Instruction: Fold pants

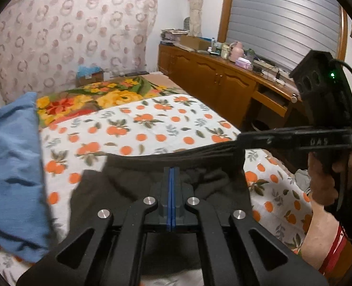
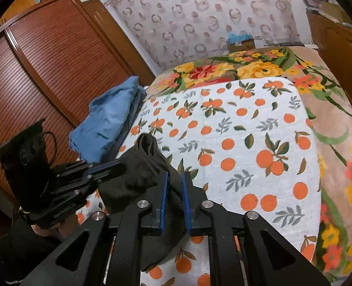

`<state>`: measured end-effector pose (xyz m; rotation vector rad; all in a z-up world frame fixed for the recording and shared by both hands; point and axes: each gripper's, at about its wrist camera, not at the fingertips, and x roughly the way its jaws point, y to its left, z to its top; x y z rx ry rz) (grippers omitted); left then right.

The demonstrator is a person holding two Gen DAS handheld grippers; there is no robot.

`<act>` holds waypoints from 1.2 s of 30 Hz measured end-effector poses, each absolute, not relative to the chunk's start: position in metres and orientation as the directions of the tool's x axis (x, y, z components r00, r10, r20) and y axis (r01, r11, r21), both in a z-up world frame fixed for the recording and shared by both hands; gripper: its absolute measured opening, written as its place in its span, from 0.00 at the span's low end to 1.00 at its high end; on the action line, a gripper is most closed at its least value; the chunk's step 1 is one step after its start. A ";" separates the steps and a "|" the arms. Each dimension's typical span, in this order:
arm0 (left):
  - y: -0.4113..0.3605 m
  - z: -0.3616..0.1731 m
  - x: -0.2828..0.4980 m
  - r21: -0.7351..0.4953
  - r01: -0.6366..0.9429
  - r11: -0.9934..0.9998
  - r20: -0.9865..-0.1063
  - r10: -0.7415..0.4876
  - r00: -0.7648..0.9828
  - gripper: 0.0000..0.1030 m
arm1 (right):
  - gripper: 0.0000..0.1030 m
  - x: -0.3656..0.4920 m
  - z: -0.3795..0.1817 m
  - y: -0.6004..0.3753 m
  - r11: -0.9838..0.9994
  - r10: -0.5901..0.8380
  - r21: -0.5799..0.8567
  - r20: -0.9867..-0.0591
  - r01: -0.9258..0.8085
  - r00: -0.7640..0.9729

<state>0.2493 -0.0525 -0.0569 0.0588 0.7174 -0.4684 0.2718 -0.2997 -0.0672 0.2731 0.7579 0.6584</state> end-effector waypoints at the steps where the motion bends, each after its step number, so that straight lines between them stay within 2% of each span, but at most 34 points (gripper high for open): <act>1: -0.049 -0.057 0.249 -0.091 0.430 0.898 -0.652 -0.380 0.656 0.00 | 0.26 0.271 -0.066 -0.301 0.774 0.633 0.449 -0.547 -0.446 0.548; 2: -0.047 -0.056 0.248 -0.089 0.428 0.899 -0.655 -0.377 0.655 0.00 | 0.30 0.271 -0.064 -0.303 0.782 0.624 0.441 -0.548 -0.441 0.558; 4: -0.046 -0.056 0.251 -0.110 0.420 0.901 -0.672 -0.379 0.637 0.01 | 0.31 0.268 -0.061 -0.306 0.796 0.606 0.421 -0.548 -0.435 0.577; 6: -0.050 -0.057 0.251 -0.093 0.413 0.906 -0.674 -0.362 0.644 0.15 | 0.31 0.265 -0.062 -0.310 0.809 0.588 0.406 -0.554 -0.426 0.589; 8: -0.054 -0.058 0.248 -0.081 0.425 0.902 -0.662 -0.367 0.653 0.22 | 0.31 0.261 -0.067 -0.314 0.815 0.579 0.405 -0.560 -0.414 0.593; 10: -0.055 -0.059 0.249 -0.092 0.420 0.903 -0.662 -0.370 0.652 0.37 | 0.31 0.259 -0.074 -0.316 0.824 0.566 0.400 -0.575 -0.401 0.591; 11: -0.053 -0.060 0.249 -0.104 0.412 0.905 -0.660 -0.373 0.652 0.50 | 0.31 0.259 -0.079 -0.314 0.830 0.558 0.394 -0.587 -0.395 0.587; 13: -0.049 -0.062 0.249 -0.130 0.402 0.907 -0.649 -0.384 0.657 0.50 | 0.31 0.261 -0.087 -0.309 0.839 0.544 0.385 -0.606 -0.384 0.580; 17: -0.043 -0.063 0.247 -0.100 0.377 0.921 -0.651 -0.347 0.675 0.50 | 0.31 0.266 -0.101 -0.292 0.836 0.548 0.382 -0.632 -0.395 0.548; 25: -0.031 -0.061 0.241 -0.094 0.380 0.920 -0.641 -0.348 0.684 0.50 | 0.31 0.283 -0.112 -0.275 0.859 0.508 0.353 -0.669 -0.370 0.543; 27: -0.031 -0.061 0.240 -0.090 0.381 0.920 -0.641 -0.347 0.685 0.50 | 0.15 0.280 -0.110 -0.276 0.851 0.523 0.363 -0.653 -0.380 0.548; 28: -0.031 -0.061 0.240 -0.091 0.380 0.920 -0.641 -0.346 0.685 0.50 | 0.12 0.277 -0.108 -0.275 0.845 0.532 0.365 -0.647 -0.391 0.547; 29: -0.030 -0.061 0.239 -0.093 0.380 0.920 -0.641 -0.347 0.684 0.50 | 0.04 0.273 -0.105 -0.273 0.844 0.532 0.357 -0.642 -0.399 0.552; 32: -0.028 -0.061 0.237 -0.098 0.375 0.922 -0.641 -0.347 0.685 0.50 | 0.00 0.263 -0.097 -0.269 0.834 0.547 0.344 -0.618 -0.432 0.564; 36: -0.020 -0.057 0.231 -0.104 0.368 0.924 -0.631 -0.347 0.694 0.50 | 0.00 0.253 -0.087 -0.261 0.804 0.590 0.363 -0.586 -0.471 0.555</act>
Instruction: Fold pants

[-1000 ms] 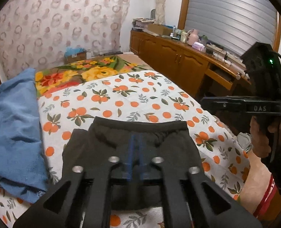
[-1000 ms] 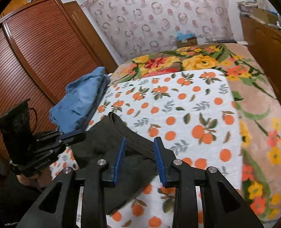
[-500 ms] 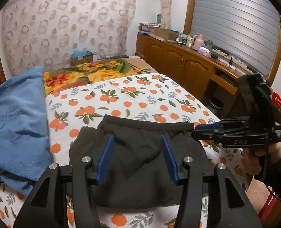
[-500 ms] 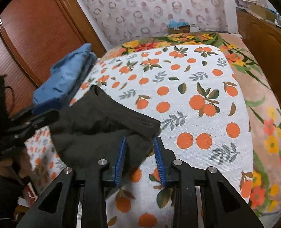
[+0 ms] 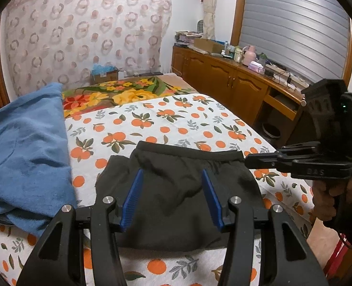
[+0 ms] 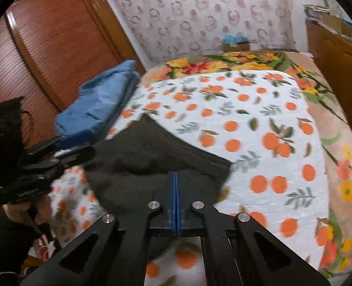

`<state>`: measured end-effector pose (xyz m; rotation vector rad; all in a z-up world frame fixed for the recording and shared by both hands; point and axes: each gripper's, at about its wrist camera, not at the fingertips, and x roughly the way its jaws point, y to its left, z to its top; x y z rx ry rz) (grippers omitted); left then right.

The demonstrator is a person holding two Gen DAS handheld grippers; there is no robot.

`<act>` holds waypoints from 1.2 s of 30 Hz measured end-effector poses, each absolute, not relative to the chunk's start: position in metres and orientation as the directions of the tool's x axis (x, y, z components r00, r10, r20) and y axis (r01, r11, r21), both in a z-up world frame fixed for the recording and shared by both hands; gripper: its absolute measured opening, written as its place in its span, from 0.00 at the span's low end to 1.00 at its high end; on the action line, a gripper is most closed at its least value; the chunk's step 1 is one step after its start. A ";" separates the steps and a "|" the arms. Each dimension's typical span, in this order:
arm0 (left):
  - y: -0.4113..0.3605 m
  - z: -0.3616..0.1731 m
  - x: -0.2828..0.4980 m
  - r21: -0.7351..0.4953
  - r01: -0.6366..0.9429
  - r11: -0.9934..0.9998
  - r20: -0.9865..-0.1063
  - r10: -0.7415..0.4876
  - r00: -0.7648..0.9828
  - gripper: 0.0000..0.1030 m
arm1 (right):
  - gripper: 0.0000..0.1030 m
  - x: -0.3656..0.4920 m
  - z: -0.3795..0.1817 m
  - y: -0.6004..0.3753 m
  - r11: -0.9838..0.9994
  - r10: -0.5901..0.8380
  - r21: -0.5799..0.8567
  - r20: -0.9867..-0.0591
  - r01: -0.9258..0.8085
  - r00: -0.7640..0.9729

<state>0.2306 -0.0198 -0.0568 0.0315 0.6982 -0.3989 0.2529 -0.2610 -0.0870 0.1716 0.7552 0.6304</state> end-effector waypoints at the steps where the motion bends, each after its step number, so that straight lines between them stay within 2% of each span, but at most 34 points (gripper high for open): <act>1: -0.018 -0.055 0.230 -0.106 0.365 0.925 -0.628 -0.346 0.697 0.50 | 0.00 0.250 -0.084 -0.257 0.796 0.600 0.365 -0.579 -0.483 0.552; 4: -0.011 -0.050 0.226 -0.106 0.353 0.929 -0.620 -0.340 0.707 0.50 | 0.00 0.243 -0.077 -0.248 0.786 0.609 0.346 -0.570 -0.511 0.551; 7: -0.005 -0.046 0.221 -0.112 0.350 0.930 -0.611 -0.342 0.714 0.50 | 0.00 0.242 -0.073 -0.246 0.822 0.558 0.291 -0.580 -0.489 0.593; 8: -0.003 -0.046 0.220 -0.112 0.350 0.930 -0.609 -0.342 0.715 0.50 | 0.03 0.245 -0.074 -0.248 0.840 0.529 0.265 -0.589 -0.473 0.611; 11: 0.000 -0.047 0.219 -0.117 0.347 0.930 -0.607 -0.344 0.716 0.51 | 0.25 0.250 -0.080 -0.252 0.888 0.443 0.204 -0.624 -0.413 0.644; 15: 0.003 -0.052 0.221 -0.129 0.346 0.929 -0.614 -0.349 0.708 0.51 | 0.36 0.260 -0.094 -0.260 0.904 0.416 0.220 -0.646 -0.366 0.639; 25: 0.002 -0.057 0.224 -0.131 0.346 0.929 -0.621 -0.349 0.702 0.51 | 0.36 0.290 -0.118 -0.250 0.898 0.436 0.277 -0.676 -0.343 0.595; 27: 0.002 -0.057 0.224 -0.129 0.345 0.930 -0.623 -0.347 0.702 0.51 | 0.14 0.292 -0.119 -0.252 0.893 0.445 0.291 -0.674 -0.342 0.589; 28: 0.002 -0.058 0.224 -0.128 0.344 0.930 -0.624 -0.345 0.701 0.51 | 0.10 0.289 -0.118 -0.254 0.892 0.448 0.293 -0.673 -0.344 0.588; 30: 0.002 -0.059 0.224 -0.130 0.344 0.930 -0.625 -0.346 0.700 0.51 | 0.07 0.287 -0.116 -0.255 0.890 0.452 0.293 -0.666 -0.349 0.593; 36: 0.001 -0.057 0.221 -0.129 0.343 0.931 -0.618 -0.345 0.706 0.51 | 0.06 0.267 -0.102 -0.254 0.867 0.495 0.312 -0.622 -0.388 0.607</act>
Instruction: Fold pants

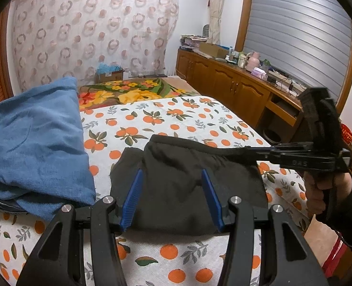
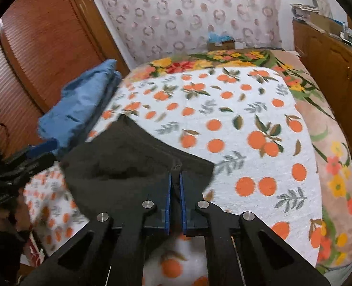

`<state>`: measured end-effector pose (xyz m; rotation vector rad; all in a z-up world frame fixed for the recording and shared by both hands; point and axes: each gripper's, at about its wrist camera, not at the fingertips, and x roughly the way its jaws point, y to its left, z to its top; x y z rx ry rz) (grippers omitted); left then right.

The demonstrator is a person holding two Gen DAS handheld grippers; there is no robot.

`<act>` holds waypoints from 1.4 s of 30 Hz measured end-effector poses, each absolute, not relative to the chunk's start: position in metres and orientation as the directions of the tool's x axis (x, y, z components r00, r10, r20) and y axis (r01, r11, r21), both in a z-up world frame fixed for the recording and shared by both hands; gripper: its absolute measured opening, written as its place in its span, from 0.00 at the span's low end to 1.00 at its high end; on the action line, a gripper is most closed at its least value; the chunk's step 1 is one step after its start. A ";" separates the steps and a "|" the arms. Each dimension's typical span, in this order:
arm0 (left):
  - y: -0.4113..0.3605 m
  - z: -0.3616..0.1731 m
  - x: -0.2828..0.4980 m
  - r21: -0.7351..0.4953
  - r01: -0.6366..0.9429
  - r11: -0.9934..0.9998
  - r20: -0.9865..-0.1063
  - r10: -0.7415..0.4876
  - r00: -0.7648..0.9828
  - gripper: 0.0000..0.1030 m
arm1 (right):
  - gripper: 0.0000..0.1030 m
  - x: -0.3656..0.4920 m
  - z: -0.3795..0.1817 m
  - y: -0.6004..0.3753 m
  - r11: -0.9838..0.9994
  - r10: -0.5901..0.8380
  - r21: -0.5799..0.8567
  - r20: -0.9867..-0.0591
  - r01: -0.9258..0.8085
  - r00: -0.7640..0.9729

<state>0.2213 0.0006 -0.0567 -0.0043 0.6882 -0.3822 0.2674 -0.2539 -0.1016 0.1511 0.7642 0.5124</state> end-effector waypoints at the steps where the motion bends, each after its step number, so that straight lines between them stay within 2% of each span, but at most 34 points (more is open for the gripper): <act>1: 0.001 -0.055 0.220 -0.128 0.341 0.931 -0.614 -0.344 0.710 0.51 | 0.06 0.264 -0.098 -0.251 0.861 0.505 0.312 -0.613 -0.401 0.608; 11: 0.034 -0.040 0.197 -0.126 0.287 0.949 -0.574 -0.306 0.760 0.51 | 0.06 0.226 -0.067 -0.181 0.740 0.657 0.339 -0.549 -0.581 0.516; 19: 0.054 -0.045 0.187 -0.133 0.258 0.957 -0.579 -0.287 0.763 0.51 | 0.06 0.214 -0.091 -0.135 0.703 0.669 0.310 -0.595 -0.641 0.446; 22: 0.050 -0.050 0.187 -0.144 0.266 0.953 -0.586 -0.298 0.754 0.51 | 0.20 0.215 -0.095 -0.139 0.721 0.647 0.282 -0.601 -0.633 0.469; 23: 0.048 -0.051 0.188 -0.149 0.269 0.951 -0.587 -0.304 0.750 0.51 | 0.29 0.215 -0.096 -0.144 0.732 0.635 0.272 -0.604 -0.624 0.482; 24: 0.045 -0.053 0.189 -0.158 0.275 0.948 -0.591 -0.314 0.743 0.51 | 0.33 0.215 -0.095 -0.146 0.745 0.620 0.258 -0.607 -0.615 0.497; 34: 0.008 -0.057 0.192 -0.224 0.340 0.914 -0.601 -0.404 0.689 0.51 | 0.45 0.190 -0.083 -0.215 0.797 0.573 0.239 -0.590 -0.555 0.569; 42: -0.011 -0.068 0.197 -0.183 0.328 0.927 -0.644 -0.365 0.673 0.51 | 0.49 0.211 -0.086 -0.267 0.870 0.482 0.243 -0.600 -0.429 0.638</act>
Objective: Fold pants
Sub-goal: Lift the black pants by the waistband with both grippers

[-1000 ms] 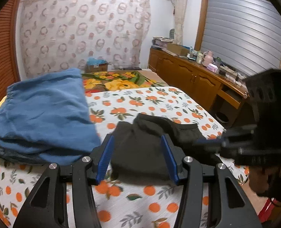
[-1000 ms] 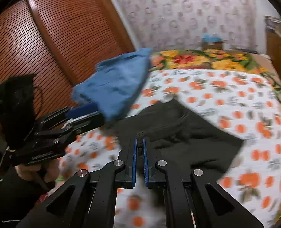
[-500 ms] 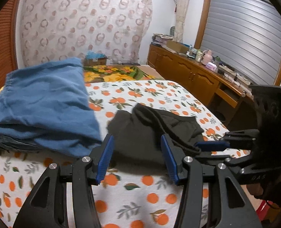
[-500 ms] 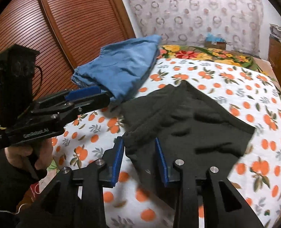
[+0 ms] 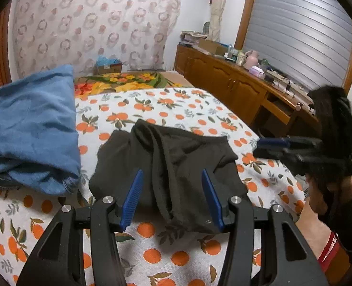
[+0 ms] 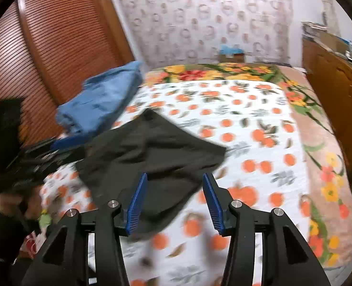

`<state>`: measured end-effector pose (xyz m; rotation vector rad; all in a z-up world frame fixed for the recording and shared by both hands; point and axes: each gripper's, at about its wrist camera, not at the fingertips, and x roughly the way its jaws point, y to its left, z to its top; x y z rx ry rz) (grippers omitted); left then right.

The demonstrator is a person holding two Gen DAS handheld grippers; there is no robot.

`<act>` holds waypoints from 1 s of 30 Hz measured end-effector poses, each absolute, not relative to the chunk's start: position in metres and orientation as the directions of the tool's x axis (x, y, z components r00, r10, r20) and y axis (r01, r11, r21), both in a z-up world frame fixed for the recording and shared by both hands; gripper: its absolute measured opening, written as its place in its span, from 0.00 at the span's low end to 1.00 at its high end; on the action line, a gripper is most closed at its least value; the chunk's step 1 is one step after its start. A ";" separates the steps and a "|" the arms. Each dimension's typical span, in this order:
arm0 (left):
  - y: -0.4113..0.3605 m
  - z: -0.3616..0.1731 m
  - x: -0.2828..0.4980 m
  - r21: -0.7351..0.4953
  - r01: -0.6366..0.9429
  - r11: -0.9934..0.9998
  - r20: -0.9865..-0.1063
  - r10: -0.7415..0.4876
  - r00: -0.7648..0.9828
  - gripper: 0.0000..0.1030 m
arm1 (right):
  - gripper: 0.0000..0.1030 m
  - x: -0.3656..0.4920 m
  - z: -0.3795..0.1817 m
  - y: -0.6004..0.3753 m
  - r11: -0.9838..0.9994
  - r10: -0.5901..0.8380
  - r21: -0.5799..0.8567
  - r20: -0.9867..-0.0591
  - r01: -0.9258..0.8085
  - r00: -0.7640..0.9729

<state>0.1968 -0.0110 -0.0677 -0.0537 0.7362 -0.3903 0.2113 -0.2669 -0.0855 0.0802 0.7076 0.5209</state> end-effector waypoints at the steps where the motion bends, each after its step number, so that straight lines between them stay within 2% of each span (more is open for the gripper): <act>1: -0.010 -0.071 0.197 -0.189 0.322 0.928 -0.651 -0.363 0.667 0.51 | 0.50 0.219 -0.088 -0.268 0.877 0.471 0.242 -0.608 -0.416 0.639; 5: -0.007 -0.084 0.193 -0.221 0.310 0.924 -0.670 -0.376 0.640 0.51 | 0.50 0.255 -0.104 -0.271 0.890 0.451 0.274 -0.646 -0.364 0.616; 13: -0.009 -0.094 0.181 -0.251 0.306 0.918 -0.672 -0.393 0.627 0.50 | 0.49 0.287 -0.115 -0.253 0.880 0.468 0.300 -0.680 -0.368 0.564; 14: -0.009 -0.094 0.180 -0.249 0.309 0.918 -0.670 -0.394 0.630 0.44 | 0.47 0.290 -0.116 -0.250 0.884 0.459 0.290 -0.683 -0.367 0.568; 15: -0.010 -0.094 0.179 -0.242 0.311 0.919 -0.671 -0.390 0.630 0.33 | 0.41 0.290 -0.116 -0.249 0.888 0.452 0.283 -0.684 -0.363 0.572; 16: -0.011 -0.095 0.180 -0.234 0.312 0.921 -0.677 -0.385 0.627 0.29 | 0.38 0.293 -0.116 -0.250 0.893 0.444 0.280 -0.685 -0.353 0.578; 17: -0.011 -0.095 0.181 -0.232 0.308 0.923 -0.678 -0.380 0.629 0.18 | 0.31 0.294 -0.115 -0.251 0.896 0.438 0.286 -0.689 -0.339 0.577; 18: -0.010 -0.095 0.181 -0.232 0.305 0.924 -0.675 -0.379 0.634 0.12 | 0.20 0.295 -0.115 -0.253 0.898 0.436 0.295 -0.691 -0.326 0.577; 20: -0.006 -0.090 0.181 -0.234 0.302 0.924 -0.663 -0.379 0.645 0.08 | 0.07 0.299 -0.116 -0.254 0.896 0.441 0.304 -0.697 -0.323 0.566; 21: -0.005 -0.085 0.180 -0.228 0.306 0.924 -0.654 -0.378 0.655 0.07 | 0.05 0.299 -0.115 -0.255 0.894 0.444 0.306 -0.694 -0.326 0.566; 30: 0.028 -0.006 0.160 -0.072 0.274 0.959 -0.544 -0.268 0.795 0.06 | 0.03 0.265 -0.066 -0.276 0.889 0.459 0.297 -0.563 -0.349 0.687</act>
